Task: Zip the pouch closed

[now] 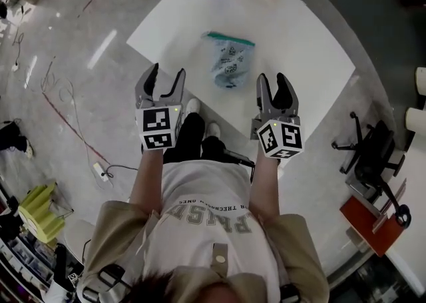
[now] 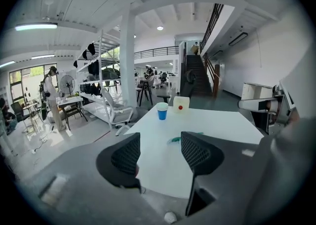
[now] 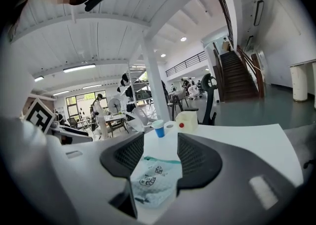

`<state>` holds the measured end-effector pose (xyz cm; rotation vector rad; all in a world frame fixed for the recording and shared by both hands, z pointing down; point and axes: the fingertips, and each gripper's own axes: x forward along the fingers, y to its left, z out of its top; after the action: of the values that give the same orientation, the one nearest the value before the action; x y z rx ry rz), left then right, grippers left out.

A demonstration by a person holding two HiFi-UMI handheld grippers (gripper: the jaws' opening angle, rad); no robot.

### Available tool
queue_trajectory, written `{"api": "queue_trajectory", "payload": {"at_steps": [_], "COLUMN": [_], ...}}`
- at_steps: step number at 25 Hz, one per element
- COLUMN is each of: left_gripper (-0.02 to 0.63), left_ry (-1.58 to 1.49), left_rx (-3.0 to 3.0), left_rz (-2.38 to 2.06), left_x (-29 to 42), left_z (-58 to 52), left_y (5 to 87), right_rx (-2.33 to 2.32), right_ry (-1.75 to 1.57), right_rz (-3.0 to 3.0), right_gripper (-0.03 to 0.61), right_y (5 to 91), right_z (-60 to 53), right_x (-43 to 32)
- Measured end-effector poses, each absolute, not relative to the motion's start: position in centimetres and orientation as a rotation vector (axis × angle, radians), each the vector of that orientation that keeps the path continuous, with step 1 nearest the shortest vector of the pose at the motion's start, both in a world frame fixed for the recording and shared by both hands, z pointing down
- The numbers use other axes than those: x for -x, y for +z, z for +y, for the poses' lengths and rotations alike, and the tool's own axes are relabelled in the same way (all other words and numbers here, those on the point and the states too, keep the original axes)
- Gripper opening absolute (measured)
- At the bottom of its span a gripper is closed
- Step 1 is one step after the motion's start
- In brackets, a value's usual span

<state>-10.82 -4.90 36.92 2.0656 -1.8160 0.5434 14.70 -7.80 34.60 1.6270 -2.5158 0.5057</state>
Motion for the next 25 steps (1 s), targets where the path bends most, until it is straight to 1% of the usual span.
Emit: {"api": "queue_trajectory", "payload": {"at_steps": [5,10,17,25], "left_gripper": [0.27,0.27,0.27,0.27], "left_ry": [0.586,0.608,0.673,0.759], "left_rx": [-2.13,-2.183,-2.205,-2.174], "left_rz": [-1.786,-1.717,-1.572,-1.488], "left_x": [12.7,13.4,11.6,9.8], "left_z": [-9.9,-12.9,-14.0,-14.2], "left_y": [36.5,37.4,40.6,44.0], "right_rx": [-1.728,-1.788,-1.827,-1.715], "right_ry": [0.502,0.5,0.559,0.598], "right_rz": [-2.477,-2.425,-2.355,-2.322], "right_gripper": [0.187,0.187,0.187,0.187], "right_y": [34.4,35.2,36.7,39.0], "right_z": [-11.7,-13.4,-13.8,-14.1], "right_x": [-14.2,-13.9,-14.7,-15.8]}}
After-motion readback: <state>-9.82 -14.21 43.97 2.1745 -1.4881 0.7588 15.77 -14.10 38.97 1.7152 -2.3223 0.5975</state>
